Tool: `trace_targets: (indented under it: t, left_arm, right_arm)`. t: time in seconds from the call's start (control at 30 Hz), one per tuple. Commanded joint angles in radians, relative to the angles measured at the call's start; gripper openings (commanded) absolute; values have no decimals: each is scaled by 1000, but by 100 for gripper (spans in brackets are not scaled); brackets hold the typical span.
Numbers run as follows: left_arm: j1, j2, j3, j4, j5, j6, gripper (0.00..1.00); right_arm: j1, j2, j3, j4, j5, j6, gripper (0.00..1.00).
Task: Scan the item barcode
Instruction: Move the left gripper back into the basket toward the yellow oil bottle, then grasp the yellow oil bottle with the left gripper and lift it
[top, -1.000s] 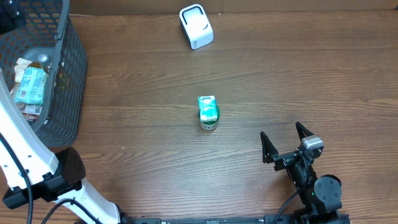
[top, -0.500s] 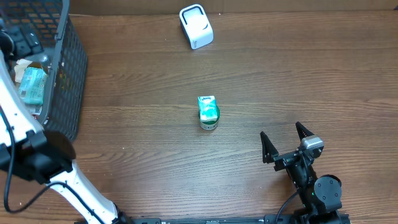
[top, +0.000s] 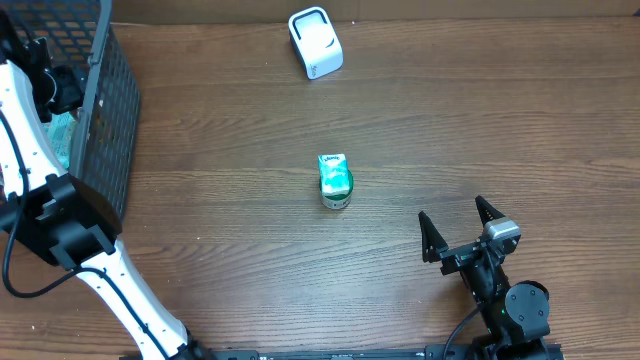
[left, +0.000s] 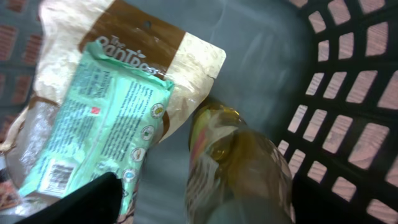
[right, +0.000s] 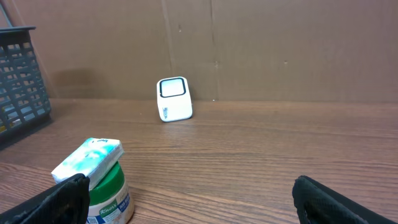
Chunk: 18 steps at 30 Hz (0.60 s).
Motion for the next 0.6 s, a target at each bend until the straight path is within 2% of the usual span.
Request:
trace_targets:
  t: [0.0, 0.17, 0.3, 0.57]
  left_arm:
    - [2, 24, -4, 0, 15, 14, 78]
    - [-4, 45, -5, -6, 15, 14, 57]
    - [-3, 32, 14, -4, 15, 11, 35]
    - [-2, -49, 201, -32, 16, -69, 34]
  right_arm:
    - [5, -8, -10, 5, -5, -5, 100]
    - [5, -8, -10, 5, -5, -5, 100]
    - [5, -8, -10, 5, -5, -5, 100]
    - [5, -8, -10, 5, -5, -5, 100]
